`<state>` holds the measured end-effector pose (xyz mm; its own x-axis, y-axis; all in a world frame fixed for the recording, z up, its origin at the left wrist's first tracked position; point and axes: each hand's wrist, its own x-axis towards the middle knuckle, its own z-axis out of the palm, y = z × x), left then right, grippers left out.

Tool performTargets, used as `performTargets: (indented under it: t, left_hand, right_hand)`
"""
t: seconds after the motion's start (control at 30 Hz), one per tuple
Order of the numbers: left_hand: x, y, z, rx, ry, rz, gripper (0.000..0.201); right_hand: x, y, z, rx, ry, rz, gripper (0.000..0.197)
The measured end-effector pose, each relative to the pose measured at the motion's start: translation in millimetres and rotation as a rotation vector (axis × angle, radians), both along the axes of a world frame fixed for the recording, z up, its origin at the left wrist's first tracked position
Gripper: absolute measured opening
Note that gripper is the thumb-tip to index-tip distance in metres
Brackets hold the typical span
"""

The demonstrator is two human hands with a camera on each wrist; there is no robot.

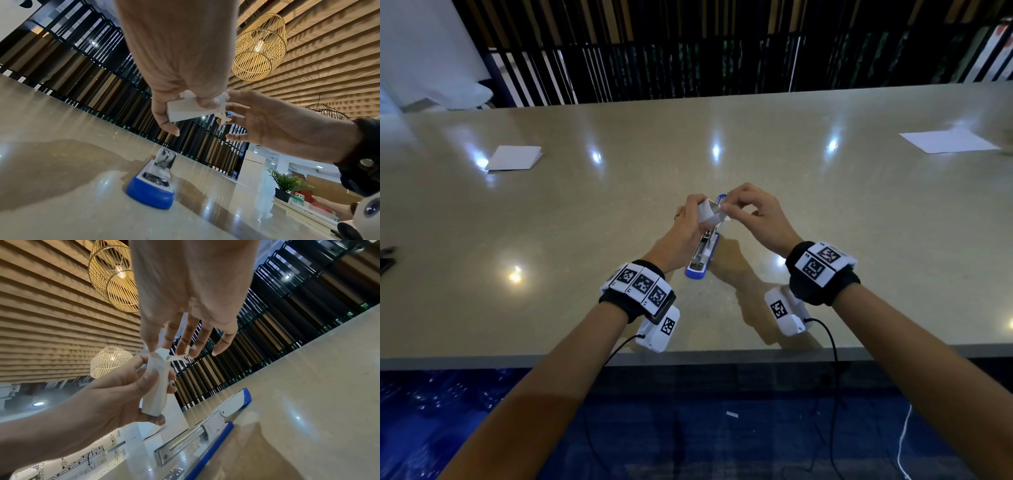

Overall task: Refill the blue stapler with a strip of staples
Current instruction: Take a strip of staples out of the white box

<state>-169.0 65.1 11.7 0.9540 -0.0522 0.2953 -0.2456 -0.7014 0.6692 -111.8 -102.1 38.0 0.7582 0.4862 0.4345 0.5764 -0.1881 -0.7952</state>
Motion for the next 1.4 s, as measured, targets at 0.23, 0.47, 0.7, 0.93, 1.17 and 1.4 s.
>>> performTargets:
  t: [0.23,0.47,0.7,0.93,1.17,1.4]
  left_hand:
    - [-5.4,-1.3,7.6,-0.013,0.019,-0.019,0.043]
    - [-6.7,0.4,10.1,-0.071,0.113,-0.055,0.050]
    - [8.0,16.0,38.9,0.250,0.021,-0.063,0.044]
    - [25.8,10.5,95.5,0.862,0.093,-0.115,0.046]
    - [34.0,13.4,100.6,0.779,0.205,-0.166,0.044]
    - [24.3,22.1,68.1,0.298,0.204,-0.220,0.031]
  right_hand:
    - [2.2,-1.5,2.5,-0.027,0.018,0.026,0.013]
    - [-1.2,-1.0,-0.6,-0.060,-0.063,0.017,0.029]
    - [2.5,-2.3,-11.6,0.085,0.316,0.116,0.029]
    - [1.3,3.5,-18.8,0.252,0.718,0.240,0.021]
    - [-1.2,7.7,-20.2,0.377,0.762,0.169,0.016]
    - [-0.3,0.5,-14.2,0.223,0.442,0.008,0.019]
